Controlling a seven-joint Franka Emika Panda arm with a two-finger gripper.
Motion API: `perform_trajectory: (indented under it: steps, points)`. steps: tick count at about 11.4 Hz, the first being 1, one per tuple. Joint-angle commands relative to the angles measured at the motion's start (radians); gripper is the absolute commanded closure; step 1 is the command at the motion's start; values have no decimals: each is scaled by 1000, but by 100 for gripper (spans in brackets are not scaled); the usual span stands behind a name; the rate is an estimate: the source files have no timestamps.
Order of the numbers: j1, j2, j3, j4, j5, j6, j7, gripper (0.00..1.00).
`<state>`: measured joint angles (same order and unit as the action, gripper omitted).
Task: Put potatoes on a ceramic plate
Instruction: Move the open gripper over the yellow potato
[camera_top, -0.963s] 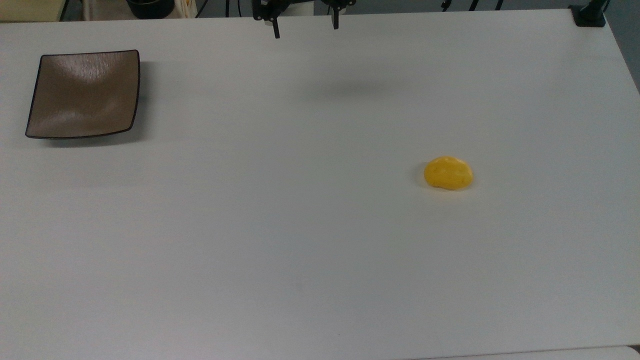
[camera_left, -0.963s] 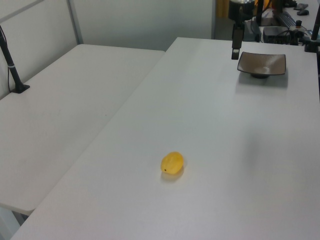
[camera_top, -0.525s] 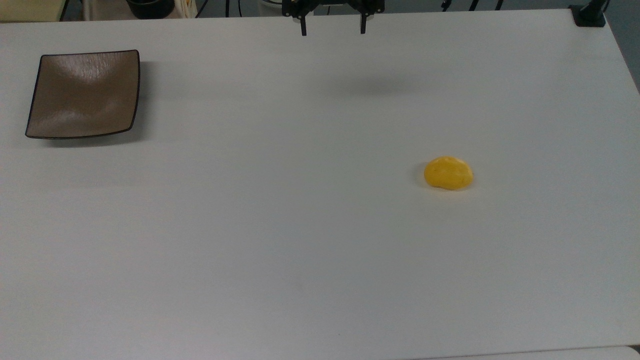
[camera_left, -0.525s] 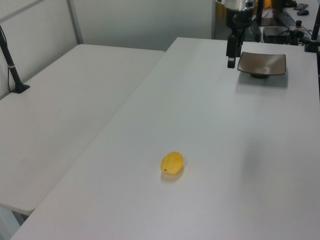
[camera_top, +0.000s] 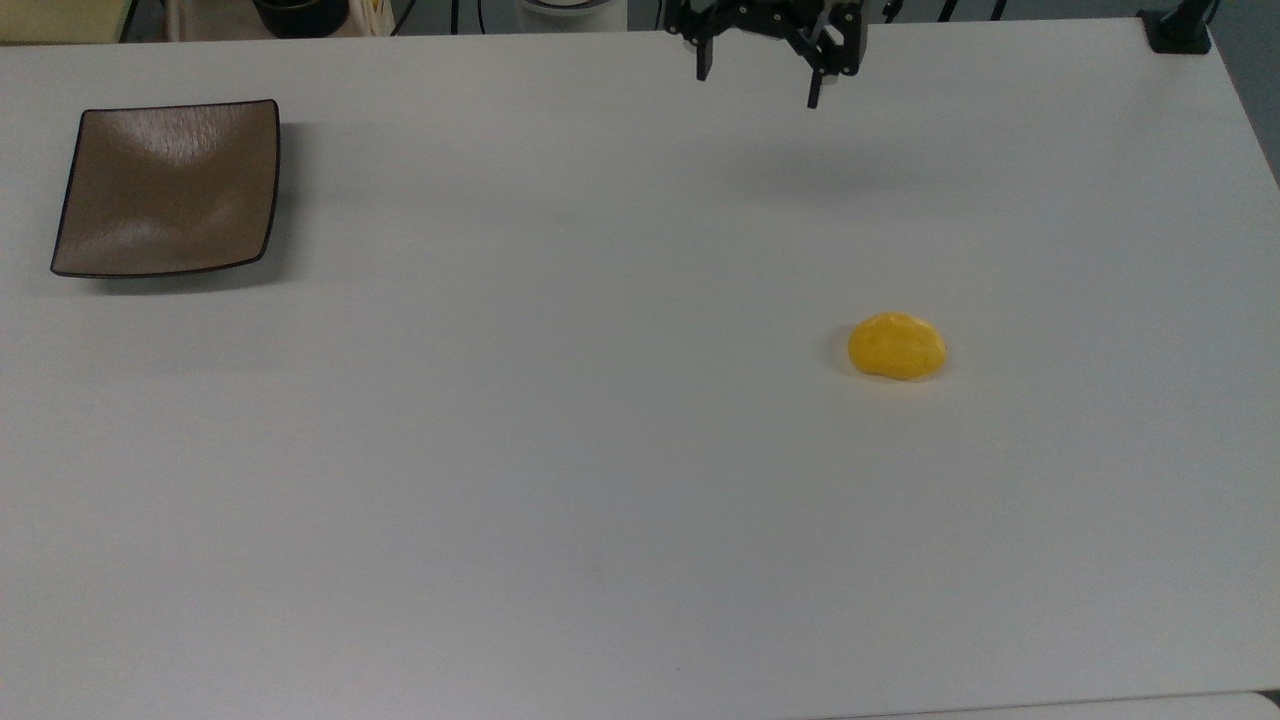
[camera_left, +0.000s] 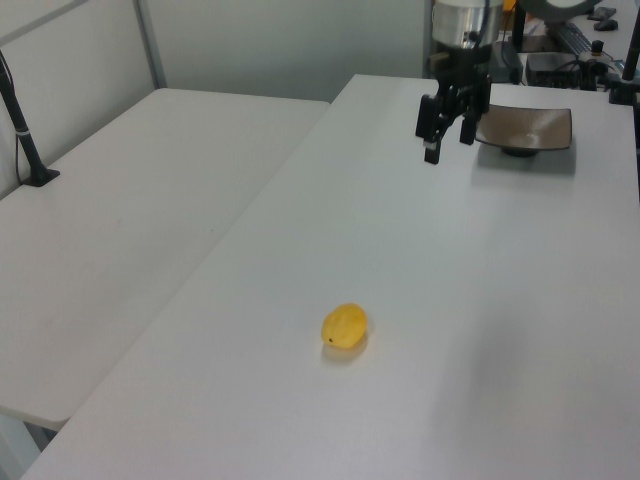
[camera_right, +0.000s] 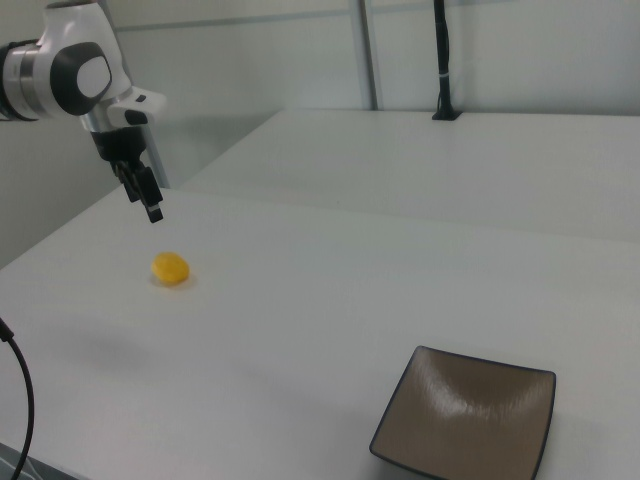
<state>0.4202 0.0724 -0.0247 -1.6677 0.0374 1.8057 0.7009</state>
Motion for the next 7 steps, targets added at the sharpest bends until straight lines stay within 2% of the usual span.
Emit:
perform_trajectory:
  steps: [1,3,4,7]
  points:
    - [60,105,-6,95,24,4,130,0]
    - [81,177,0,144,12,14,305,0]
    - [100,208,20,160,7,14,371,0]
    - [130,337,23,281,10,32,660,0]
